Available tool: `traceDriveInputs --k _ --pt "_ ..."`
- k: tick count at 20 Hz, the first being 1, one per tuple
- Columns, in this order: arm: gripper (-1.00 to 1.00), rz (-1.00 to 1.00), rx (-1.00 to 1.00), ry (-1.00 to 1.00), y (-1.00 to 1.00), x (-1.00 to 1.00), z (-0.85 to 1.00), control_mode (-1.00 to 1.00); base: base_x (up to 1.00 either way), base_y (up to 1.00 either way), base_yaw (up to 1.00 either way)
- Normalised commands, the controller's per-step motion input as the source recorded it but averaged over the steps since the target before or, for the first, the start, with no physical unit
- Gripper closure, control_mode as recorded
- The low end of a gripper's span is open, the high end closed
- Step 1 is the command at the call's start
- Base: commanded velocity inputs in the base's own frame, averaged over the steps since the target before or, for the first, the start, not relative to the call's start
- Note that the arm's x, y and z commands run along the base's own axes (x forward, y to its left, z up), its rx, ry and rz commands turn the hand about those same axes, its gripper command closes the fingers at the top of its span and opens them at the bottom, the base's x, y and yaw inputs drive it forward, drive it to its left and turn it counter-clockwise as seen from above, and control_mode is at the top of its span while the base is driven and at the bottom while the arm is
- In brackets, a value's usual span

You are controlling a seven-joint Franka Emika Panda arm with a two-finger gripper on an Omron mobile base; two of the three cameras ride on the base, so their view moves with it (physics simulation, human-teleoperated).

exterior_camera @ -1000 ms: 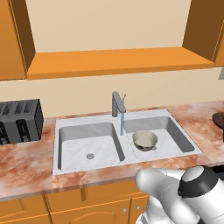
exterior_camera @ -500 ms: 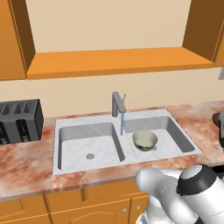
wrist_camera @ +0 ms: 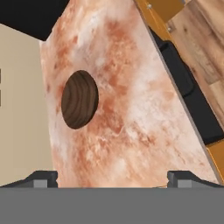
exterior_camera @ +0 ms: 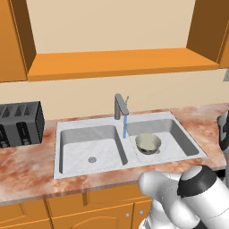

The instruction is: Rinse each bowl for a few seconds and place them down in the sink or on the counter.

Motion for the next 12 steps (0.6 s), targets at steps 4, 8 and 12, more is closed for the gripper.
traceDriveInputs --k 4,8,12 --pt "-1.0 -0.12 0.0 -0.01 0.0 0.07 0.0 -1.0 0.0 0.0 0.0" --pt "-1.0 -0.09 0.0 0.0 0.0 0.15 0.0 -1.0 0.0 0.0 0.0" --pt "-1.0 -0.05 0.0 0.0 0.0 0.19 -0.01 -1.0 0.0 0.0 0.0"
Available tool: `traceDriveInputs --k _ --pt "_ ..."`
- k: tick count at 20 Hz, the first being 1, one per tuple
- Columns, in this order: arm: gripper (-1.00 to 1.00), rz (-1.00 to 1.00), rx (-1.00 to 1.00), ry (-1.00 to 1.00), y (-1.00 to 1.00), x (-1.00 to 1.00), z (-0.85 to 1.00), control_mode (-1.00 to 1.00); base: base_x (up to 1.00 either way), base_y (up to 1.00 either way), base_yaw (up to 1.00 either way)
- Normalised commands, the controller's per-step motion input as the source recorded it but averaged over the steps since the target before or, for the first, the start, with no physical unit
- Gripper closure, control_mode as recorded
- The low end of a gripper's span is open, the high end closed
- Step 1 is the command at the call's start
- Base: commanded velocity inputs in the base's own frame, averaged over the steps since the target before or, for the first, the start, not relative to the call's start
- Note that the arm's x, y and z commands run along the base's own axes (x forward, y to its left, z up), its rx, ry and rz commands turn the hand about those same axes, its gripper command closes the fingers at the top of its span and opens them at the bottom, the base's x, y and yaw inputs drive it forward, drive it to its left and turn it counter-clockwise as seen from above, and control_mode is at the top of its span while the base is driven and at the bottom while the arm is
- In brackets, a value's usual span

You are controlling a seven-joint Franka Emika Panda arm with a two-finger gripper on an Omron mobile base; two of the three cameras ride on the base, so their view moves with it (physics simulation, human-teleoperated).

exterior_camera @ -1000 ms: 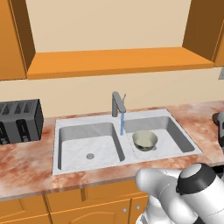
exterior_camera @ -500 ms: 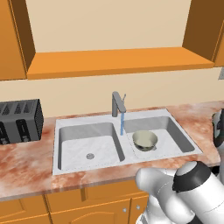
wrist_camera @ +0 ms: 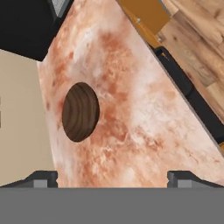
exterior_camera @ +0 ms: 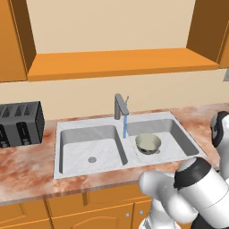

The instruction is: Rinse each bowl for a few seconds and place them down in the sink or on the counter.

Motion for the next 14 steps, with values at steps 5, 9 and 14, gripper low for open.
traceDriveInputs --k 5,9,14 --pt "-1.0 -0.05 0.0 0.0 0.0 0.2 -0.03 -1.0 0.0 0.0 0.0" --pt "-1.0 -0.04 0.0 0.0 0.0 0.17 -0.03 -1.0 0.0 0.0 0.0" --pt "-1.0 -0.04 0.0 -0.03 0.0 0.13 -0.11 -1.0 0.0 0.0 0.0"
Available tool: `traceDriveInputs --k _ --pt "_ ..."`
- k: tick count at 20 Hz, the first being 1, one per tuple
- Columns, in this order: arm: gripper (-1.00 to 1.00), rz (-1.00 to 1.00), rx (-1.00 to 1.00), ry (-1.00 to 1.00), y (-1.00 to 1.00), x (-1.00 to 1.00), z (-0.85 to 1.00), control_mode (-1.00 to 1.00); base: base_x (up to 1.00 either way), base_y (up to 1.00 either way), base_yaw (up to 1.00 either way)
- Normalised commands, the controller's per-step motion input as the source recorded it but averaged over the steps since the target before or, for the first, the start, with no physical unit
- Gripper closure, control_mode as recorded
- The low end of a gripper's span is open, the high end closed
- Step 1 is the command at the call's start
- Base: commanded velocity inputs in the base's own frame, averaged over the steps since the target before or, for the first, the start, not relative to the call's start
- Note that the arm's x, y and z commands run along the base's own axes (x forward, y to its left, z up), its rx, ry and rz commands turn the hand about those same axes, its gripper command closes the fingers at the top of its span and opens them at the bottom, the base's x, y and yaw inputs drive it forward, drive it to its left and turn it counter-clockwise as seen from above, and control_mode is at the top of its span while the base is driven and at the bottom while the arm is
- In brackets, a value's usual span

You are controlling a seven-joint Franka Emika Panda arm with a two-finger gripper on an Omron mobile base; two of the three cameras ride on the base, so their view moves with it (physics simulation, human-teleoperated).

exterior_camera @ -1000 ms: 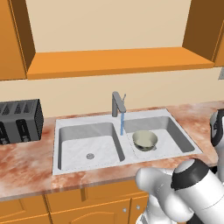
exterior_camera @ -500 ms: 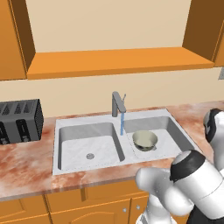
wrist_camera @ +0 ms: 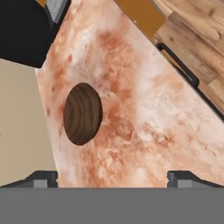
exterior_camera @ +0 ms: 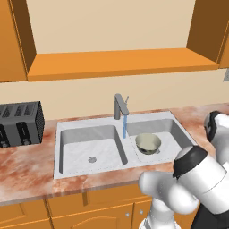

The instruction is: Rinse each bowl for a few seconds and place them down in the sink or on the counter.

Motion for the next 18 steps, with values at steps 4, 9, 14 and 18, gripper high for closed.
traceDriveInputs --k 4,9,14,18 --pt "-1.0 -0.03 0.0 -0.04 0.0 0.13 -0.13 -1.0 0.0 0.0 0.0" --pt "-1.0 -0.04 0.0 -0.04 0.0 0.14 -0.08 -1.0 0.0 0.0 0.0" --pt "-1.0 -0.06 0.0 -0.06 -0.03 0.09 -0.04 -1.0 0.0 0.0 0.0" --pt "-1.0 -0.06 0.0 -0.02 -0.09 0.11 -0.04 -1.0 0.0 0.0 0.0"
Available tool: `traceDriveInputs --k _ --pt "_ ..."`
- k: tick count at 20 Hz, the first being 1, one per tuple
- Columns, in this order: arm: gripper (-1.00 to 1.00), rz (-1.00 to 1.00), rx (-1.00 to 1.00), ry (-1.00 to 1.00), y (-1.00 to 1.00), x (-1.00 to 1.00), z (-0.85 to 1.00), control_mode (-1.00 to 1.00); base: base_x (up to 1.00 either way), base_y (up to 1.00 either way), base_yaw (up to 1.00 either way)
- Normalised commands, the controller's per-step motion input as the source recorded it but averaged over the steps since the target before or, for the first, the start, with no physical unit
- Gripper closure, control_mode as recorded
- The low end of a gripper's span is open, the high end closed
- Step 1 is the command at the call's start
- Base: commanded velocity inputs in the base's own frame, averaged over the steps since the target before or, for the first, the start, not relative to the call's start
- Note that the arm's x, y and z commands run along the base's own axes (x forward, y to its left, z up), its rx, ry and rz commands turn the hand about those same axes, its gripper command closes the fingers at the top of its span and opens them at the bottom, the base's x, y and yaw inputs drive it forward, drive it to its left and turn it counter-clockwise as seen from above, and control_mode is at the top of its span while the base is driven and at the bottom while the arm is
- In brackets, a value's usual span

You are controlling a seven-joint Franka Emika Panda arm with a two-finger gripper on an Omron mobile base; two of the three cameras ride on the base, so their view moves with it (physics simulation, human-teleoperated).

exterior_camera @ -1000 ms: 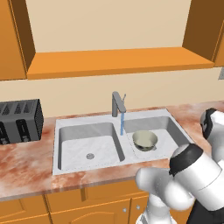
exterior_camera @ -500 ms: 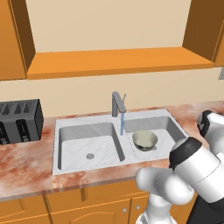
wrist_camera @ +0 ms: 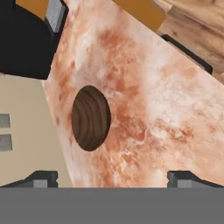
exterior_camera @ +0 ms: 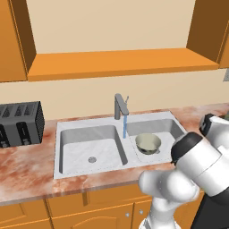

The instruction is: Rinse each bowl for a few seconds and place them down in the sink or on the counter.

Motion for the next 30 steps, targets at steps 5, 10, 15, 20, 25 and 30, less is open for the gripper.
traceDriveInputs --k 5,10,15,20,25,30 --pt "-1.0 -0.06 0.0 0.0 -0.12 0.11 -0.05 -1.0 0.0 0.0 0.0" --pt "-1.0 -0.03 0.0 0.0 -0.11 0.17 -0.09 -1.0 0.0 0.0 0.0" --pt "-1.0 -0.02 0.0 0.0 -0.08 0.19 -0.11 -1.0 0.0 0.0 0.0" --pt "-1.0 -0.01 0.0 0.0 -0.17 0.18 -0.11 -1.0 0.0 0.0 0.0" --pt "-1.0 0.0 0.0 0.0 -0.19 0.14 -0.09 -1.0 0.0 0.0 0.0" --pt "-1.0 0.0 0.0 0.0 -0.19 0.11 -0.07 -1.0 0.0 0.0 0.0"
